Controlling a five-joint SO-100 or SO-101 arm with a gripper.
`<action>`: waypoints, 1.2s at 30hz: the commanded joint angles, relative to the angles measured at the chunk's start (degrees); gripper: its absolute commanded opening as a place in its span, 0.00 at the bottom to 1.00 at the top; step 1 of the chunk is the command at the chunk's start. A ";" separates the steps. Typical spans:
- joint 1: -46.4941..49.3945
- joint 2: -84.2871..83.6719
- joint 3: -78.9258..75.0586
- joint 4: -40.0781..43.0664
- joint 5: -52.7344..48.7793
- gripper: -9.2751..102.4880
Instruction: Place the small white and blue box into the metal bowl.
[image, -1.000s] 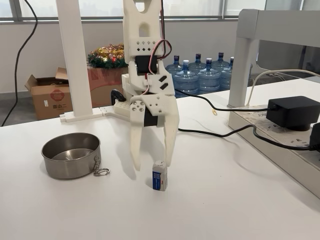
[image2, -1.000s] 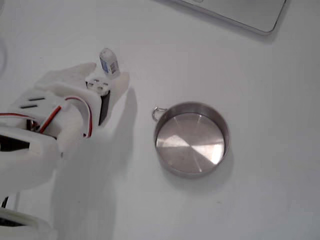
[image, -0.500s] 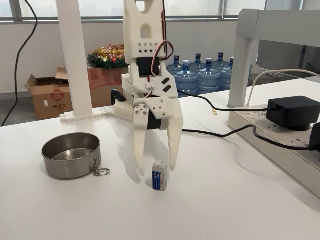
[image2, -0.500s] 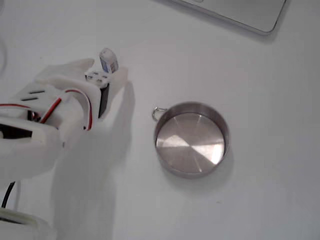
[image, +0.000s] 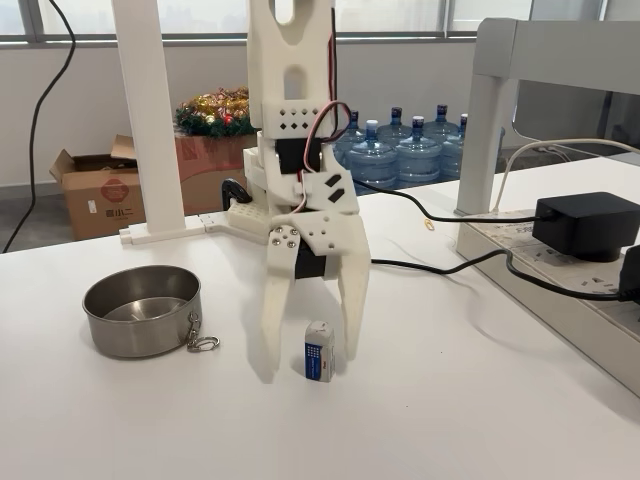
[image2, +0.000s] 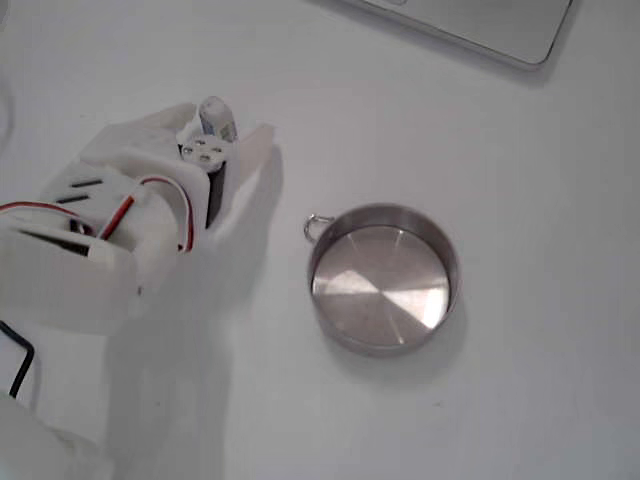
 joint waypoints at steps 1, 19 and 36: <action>-0.09 -0.26 -1.32 -1.76 0.35 0.33; 0.09 -2.72 -2.90 -2.20 0.35 0.33; 0.70 -5.71 -5.89 -2.46 0.26 0.19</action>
